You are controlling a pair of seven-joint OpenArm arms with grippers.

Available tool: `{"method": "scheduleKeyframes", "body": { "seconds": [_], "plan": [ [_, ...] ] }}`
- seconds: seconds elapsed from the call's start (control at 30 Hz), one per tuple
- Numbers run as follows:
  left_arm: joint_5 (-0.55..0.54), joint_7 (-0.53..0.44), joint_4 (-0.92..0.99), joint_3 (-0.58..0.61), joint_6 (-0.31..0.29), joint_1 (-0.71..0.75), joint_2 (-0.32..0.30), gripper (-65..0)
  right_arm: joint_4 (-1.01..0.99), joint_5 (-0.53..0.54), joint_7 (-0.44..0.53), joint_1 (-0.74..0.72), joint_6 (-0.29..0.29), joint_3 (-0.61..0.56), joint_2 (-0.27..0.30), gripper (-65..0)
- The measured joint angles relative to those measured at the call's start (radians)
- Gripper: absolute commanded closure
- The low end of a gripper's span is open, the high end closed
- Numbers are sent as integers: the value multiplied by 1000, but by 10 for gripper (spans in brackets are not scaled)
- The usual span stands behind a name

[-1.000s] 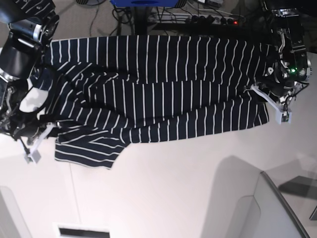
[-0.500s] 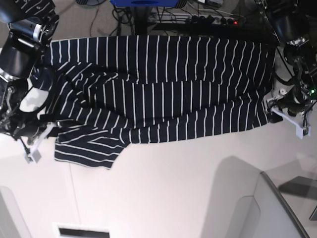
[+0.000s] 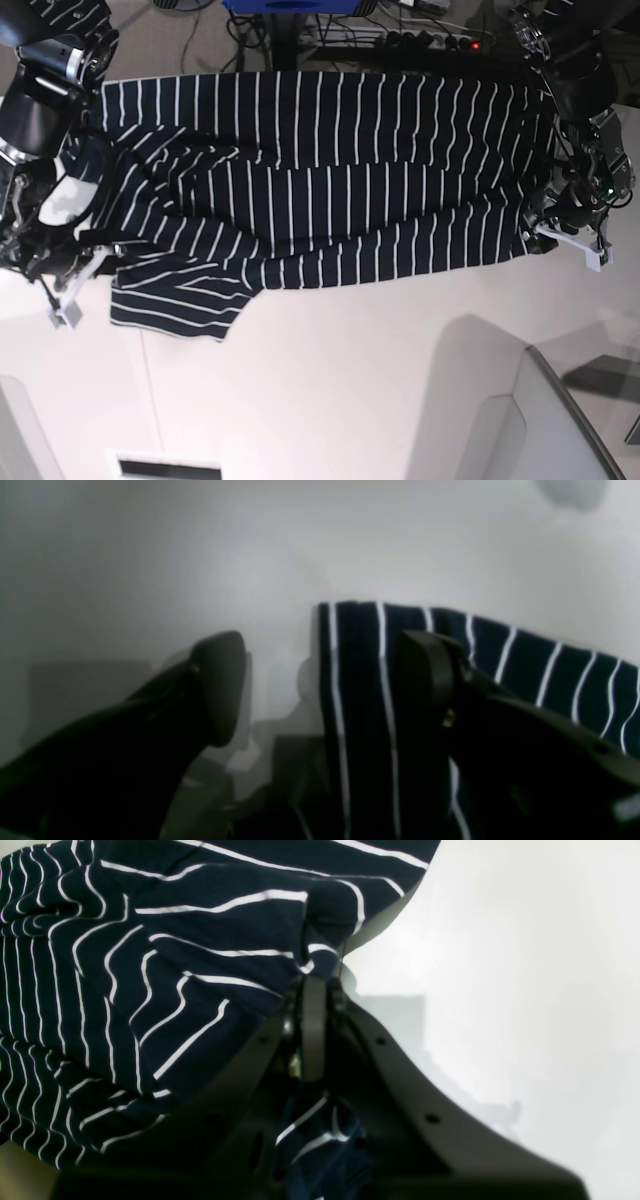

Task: Layout the t-shirt on the table in an organized manner, then fold the t-shirt properly
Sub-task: 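Hold the shirt side with both grippers and lift it over the shirt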

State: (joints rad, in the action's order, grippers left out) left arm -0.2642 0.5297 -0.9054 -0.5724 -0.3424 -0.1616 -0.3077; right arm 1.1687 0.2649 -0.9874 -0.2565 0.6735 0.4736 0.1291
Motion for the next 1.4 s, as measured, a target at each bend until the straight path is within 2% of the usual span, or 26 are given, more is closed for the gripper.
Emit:
{"method": "scheduleKeyframes", "body": {
  "seconds": [0.23, 0.43, 0.5, 0.67, 0.77, 0.8, 1.03, 1.13, 1.2, 1.4],
  "plan": [
    [2, -43, 145, 6, -3, -73, -6, -448, 0, 1, 21, 0, 0, 0, 0, 0],
    [-5, -97, 167, 6, -5, -72, -3, -438, 0, -1, 34, 11, 0, 0, 0, 0],
    [-4, -97, 167, 7, -5, -74, -2, -382, 0, 0, 34, 14, 0, -1, 0, 0],
    [-3, -115, 169, 127, 1, -74, -6, -138, 0, 0, 34, 14, 0, -1, -1, 0],
    [-6, -117, 171, 149, 1, -79, 2, -18, 0, 0, 34, 14, 0, 0, 0, 0],
    [-7, -118, 184, 151, 1, -89, 2, 0, 0, 0, 34, 14, 0, 0, 0, 0],
    [0, -71, 210, 156, 1, -138, -8, 0, 0, 0, 34, 10, 0, 0, 0, 0],
    [3, -64, 137, 157, 2, -137, -23, 0, 0, -3, 100, 6, 0, -1, 0, 0],
    [2, -21, 76, 154, 2, -141, -32, 0, 0, 0, 140, 5, 0, -1, 0, 0],
    [3, 71, -76, 151, 0, -146, -27, 0, 0, -4, 178, -4, 0, -1, 0, 0]
  ]
}}
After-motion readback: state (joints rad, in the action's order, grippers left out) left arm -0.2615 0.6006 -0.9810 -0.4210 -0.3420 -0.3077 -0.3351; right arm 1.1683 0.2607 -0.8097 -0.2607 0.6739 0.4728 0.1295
